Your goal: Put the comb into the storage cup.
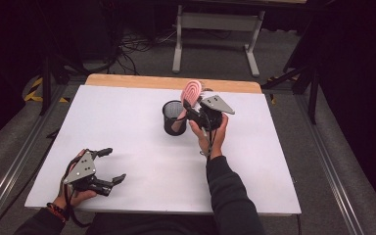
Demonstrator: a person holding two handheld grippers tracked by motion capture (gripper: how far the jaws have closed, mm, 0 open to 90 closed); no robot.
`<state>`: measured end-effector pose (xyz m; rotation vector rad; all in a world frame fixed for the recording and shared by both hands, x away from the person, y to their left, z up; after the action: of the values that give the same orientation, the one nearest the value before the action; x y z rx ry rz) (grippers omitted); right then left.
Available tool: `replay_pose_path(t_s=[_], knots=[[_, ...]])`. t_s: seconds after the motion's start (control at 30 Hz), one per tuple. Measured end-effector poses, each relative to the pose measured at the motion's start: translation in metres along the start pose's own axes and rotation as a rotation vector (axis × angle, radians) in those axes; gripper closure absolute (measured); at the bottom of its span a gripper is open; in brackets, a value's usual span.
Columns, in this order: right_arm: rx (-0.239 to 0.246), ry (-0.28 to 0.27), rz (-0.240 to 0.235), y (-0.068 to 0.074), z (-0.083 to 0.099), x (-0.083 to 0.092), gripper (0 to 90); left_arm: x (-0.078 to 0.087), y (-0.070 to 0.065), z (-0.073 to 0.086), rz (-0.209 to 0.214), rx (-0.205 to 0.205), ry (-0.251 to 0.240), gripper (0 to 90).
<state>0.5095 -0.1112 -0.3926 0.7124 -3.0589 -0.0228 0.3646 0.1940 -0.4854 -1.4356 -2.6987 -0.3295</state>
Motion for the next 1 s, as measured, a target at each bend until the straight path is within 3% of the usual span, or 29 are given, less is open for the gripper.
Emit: replay_pose_path(t_s=[0.3,1.0], knots=[[0.040,0.017,-0.001,0.0012,-0.0021,0.0025,44.4,0.0000,-0.0008,-0.0008,0.001,-0.005,0.001,6.1],[0.040,0.025,-0.010,-0.0013,-0.0012,0.0053,40.0,0.0005,-0.0004,-0.0013,0.003,0.007,-0.009,6.0]])
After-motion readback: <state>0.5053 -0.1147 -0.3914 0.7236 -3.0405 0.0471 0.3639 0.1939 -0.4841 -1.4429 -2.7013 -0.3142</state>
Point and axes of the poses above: each handheld gripper's, and its own axes: x roughly backward along the jaws, z roughly out of its underside, y roughly to its left, the point moved 5 cm from there along -x, roughly forward along the jaws, and after that the axes turned 10 degrees about -y, right-handed, at the moved point
